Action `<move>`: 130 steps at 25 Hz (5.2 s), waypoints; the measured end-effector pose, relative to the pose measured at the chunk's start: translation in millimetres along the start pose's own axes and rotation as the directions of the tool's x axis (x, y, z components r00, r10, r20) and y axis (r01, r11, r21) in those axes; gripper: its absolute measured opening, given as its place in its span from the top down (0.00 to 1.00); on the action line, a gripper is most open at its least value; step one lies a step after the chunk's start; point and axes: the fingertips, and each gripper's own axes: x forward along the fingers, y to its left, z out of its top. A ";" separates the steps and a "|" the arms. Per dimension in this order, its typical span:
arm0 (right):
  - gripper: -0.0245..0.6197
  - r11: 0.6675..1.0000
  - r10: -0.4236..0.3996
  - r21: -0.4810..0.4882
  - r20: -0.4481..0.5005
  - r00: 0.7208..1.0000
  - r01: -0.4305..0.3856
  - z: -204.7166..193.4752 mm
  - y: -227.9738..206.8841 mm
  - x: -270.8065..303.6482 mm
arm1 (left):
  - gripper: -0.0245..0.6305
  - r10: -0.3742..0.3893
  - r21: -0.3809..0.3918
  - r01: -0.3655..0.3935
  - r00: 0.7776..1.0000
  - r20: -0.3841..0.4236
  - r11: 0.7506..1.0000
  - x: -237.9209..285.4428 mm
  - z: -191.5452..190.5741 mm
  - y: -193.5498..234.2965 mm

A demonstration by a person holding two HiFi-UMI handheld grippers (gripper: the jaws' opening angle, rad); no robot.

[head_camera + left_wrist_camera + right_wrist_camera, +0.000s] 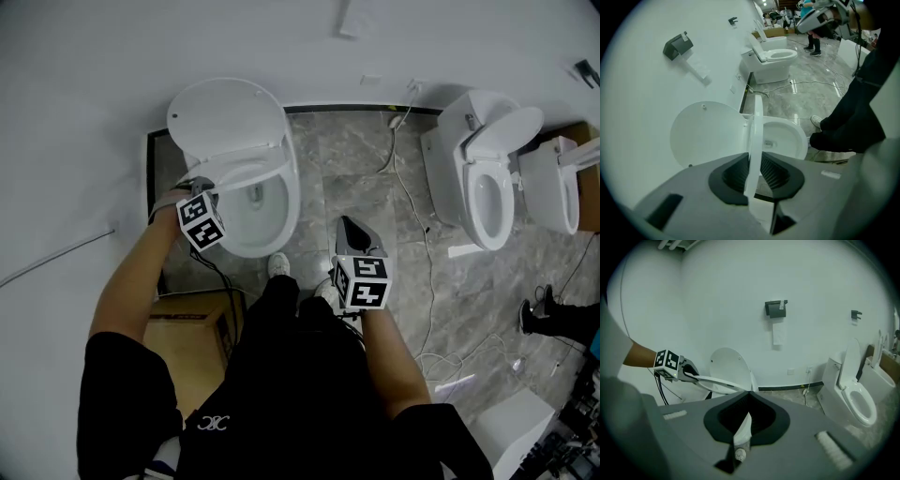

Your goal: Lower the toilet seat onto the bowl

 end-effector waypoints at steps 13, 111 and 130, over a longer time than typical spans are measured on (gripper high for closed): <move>0.95 0.997 0.055 -0.050 -0.091 0.994 -0.059 -34.4 -9.9 18.4 | 0.77 -0.147 0.083 0.155 0.984 -0.097 0.984 59.8 -12.6 -114.4; 0.95 0.998 0.066 -0.021 0.182 0.981 -0.063 72.0 9.7 -26.7 | 0.95 0.411 -0.772 0.199 0.752 0.516 0.604 -165.2 207.0 -15.7; 0.95 0.994 0.074 -0.105 0.518 0.852 -0.022 245.3 16.7 -145.0 | 0.95 0.529 -0.720 0.128 0.594 0.606 0.682 -328.6 280.4 45.3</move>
